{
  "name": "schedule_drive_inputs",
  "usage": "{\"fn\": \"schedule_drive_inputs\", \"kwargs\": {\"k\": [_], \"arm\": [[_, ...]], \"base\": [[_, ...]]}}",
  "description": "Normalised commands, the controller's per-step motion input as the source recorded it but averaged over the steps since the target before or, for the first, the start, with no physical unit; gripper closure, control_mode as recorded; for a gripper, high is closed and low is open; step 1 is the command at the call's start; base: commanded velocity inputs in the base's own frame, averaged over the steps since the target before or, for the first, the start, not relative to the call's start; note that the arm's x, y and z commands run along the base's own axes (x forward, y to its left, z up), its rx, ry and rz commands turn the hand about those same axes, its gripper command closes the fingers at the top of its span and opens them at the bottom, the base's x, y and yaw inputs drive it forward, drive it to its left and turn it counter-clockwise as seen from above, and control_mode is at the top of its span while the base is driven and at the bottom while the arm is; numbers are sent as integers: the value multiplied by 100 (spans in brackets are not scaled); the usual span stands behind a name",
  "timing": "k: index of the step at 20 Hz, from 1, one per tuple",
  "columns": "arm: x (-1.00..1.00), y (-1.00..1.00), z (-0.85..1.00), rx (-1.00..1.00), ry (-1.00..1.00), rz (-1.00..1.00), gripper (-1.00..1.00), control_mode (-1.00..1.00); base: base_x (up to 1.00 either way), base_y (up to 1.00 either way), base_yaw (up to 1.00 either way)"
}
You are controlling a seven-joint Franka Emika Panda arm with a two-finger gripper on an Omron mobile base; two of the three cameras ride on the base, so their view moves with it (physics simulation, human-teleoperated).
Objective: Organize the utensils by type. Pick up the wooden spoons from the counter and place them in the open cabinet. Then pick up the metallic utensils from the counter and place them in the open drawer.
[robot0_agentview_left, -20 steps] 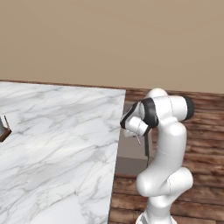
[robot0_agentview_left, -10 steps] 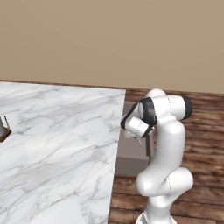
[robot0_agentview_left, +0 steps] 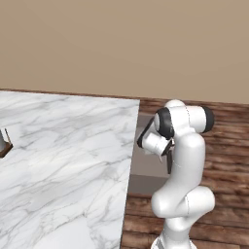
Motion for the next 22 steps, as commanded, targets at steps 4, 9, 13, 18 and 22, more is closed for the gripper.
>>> {"fn": "schedule_drive_inputs", "kwargs": {"k": [4, 9, 13, 18, 22], "arm": [[-1, -36, -18, -3, 0, -7, 100, -100], [0, -35, -6, 0, 0, -7, 100, -100], [0, -31, 0, 0, 0, -5, 100, -100], [0, -19, -3, 0, 2, -4, 100, -100], [3, 10, -15, 0, 1, 0, 100, -100]], "base": [[0, 0, 0], [0, 0, 0], [0, 0, 0], [0, 0, 0], [0, 0, 0]]}}
